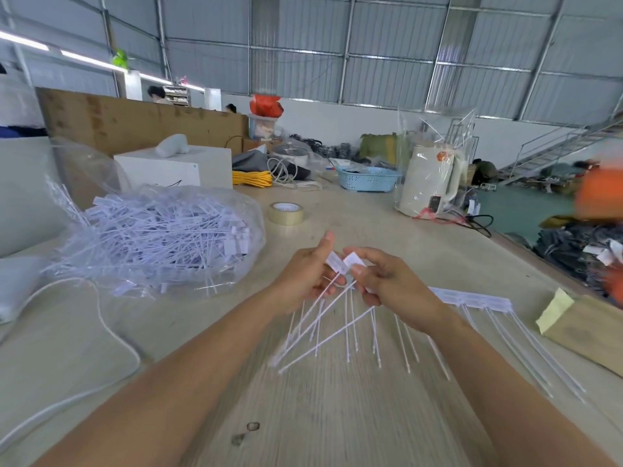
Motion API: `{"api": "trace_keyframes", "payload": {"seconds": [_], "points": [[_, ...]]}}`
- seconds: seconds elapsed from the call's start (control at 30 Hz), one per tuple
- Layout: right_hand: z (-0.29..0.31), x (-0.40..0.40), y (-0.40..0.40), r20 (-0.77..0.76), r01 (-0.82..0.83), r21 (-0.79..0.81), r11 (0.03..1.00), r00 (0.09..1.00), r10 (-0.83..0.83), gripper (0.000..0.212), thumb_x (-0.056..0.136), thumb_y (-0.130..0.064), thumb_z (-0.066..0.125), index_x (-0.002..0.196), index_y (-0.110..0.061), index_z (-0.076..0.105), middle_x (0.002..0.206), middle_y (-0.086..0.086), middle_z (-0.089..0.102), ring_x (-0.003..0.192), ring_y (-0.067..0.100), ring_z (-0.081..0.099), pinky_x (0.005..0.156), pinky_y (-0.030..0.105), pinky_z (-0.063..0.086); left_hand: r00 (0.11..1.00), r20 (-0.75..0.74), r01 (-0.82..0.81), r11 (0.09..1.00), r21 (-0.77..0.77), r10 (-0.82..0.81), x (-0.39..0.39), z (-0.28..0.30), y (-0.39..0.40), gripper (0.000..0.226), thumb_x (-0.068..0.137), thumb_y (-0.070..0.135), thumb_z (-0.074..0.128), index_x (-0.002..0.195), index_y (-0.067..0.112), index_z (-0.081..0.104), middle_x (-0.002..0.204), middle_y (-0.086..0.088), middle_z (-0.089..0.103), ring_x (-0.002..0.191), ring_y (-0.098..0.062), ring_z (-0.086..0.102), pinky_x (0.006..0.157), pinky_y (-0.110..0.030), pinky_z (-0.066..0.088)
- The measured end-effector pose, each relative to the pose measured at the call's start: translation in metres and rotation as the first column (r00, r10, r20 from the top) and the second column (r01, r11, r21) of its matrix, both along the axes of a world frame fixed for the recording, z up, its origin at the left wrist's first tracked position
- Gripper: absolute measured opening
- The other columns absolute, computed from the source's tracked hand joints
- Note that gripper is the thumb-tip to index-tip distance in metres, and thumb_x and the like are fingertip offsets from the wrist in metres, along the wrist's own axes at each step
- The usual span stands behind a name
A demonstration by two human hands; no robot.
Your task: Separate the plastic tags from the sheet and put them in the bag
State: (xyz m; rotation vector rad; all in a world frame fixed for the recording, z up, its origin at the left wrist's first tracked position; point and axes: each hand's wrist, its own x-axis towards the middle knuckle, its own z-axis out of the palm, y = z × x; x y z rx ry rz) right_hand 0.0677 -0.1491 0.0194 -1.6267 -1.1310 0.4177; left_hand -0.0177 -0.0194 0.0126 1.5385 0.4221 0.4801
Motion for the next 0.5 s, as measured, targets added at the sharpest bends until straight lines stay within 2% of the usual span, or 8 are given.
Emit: {"api": "trace_keyframes", "payload": {"seconds": [0.07, 0.2, 0.33, 0.4, 0.5], "points": [[-0.0012, -0.0003, 0.0007, -0.063, -0.003, -0.034, 0.999, 0.998, 0.001, 0.026, 0.094, -0.013, 0.055, 0.119, -0.011, 0.05, 0.051, -0.005, 0.053, 0.043, 0.008, 0.044, 0.047, 0.018, 0.038, 1.0, -0.006, 0.028, 0.997, 0.072, -0.028, -0.0008, -0.0022, 0.0008, 0.057, 0.094, 0.058, 0.035, 0.078, 0.011, 0.064, 0.06, -0.005, 0.062, 0.046, -0.013, 0.05, 0.05, -0.022, 0.037], [-0.0053, -0.0024, 0.0023, -0.026, 0.039, -0.013, 0.999, 0.999, -0.039, 0.031, 0.089, -0.014, 0.064, 0.114, -0.013, 0.046, 0.053, -0.003, 0.058, 0.046, 0.013, 0.047, 0.05, 0.022, 0.042, 0.988, 0.037, 0.136, 0.958, 0.252, -0.149, -0.0038, -0.0035, -0.0031, 0.046, 0.091, 0.05, 0.05, 0.083, 0.01, 0.07, 0.07, -0.009, 0.062, 0.057, -0.013, 0.047, 0.051, -0.02, 0.037], [-0.0064, -0.0005, 0.0037, -0.02, 0.07, 0.011, 0.997, 0.997, -0.07, 0.042, 0.084, -0.006, 0.066, 0.119, -0.013, 0.043, 0.06, -0.002, 0.063, 0.047, 0.008, 0.052, 0.052, 0.019, 0.044, 0.994, 0.064, 0.056, 0.936, 0.349, -0.083, -0.0019, -0.0056, -0.0035, 0.022, 0.085, 0.033, 0.067, 0.075, 0.013, 0.066, 0.056, 0.009, 0.061, 0.048, -0.002, 0.049, 0.047, -0.012, 0.036], [-0.0061, -0.0014, 0.0034, 0.013, 0.062, -0.019, 0.998, 0.998, -0.062, 0.048, 0.083, -0.009, 0.069, 0.12, -0.018, 0.041, 0.069, 0.0, 0.068, 0.053, 0.008, 0.057, 0.057, 0.019, 0.048, 0.995, 0.083, 0.019, 0.929, 0.37, -0.053, 0.0, -0.0073, -0.0024, 0.021, 0.087, 0.026, 0.066, 0.072, 0.012, 0.062, 0.049, 0.012, 0.058, 0.043, 0.003, 0.048, 0.046, -0.011, 0.036], [-0.0064, -0.0022, 0.0045, 0.041, 0.072, -0.061, 0.996, 0.997, -0.07, 0.048, 0.083, -0.014, 0.07, 0.12, -0.021, 0.041, 0.084, 0.008, 0.072, 0.062, 0.01, 0.064, 0.063, 0.02, 0.053, 0.988, 0.156, -0.066, 0.939, 0.338, 0.013, 0.0006, -0.008, 0.0014, 0.026, 0.088, 0.022, 0.064, 0.065, 0.013, 0.057, 0.046, 0.011, 0.054, 0.041, 0.001, 0.045, 0.045, -0.013, 0.036]]}}
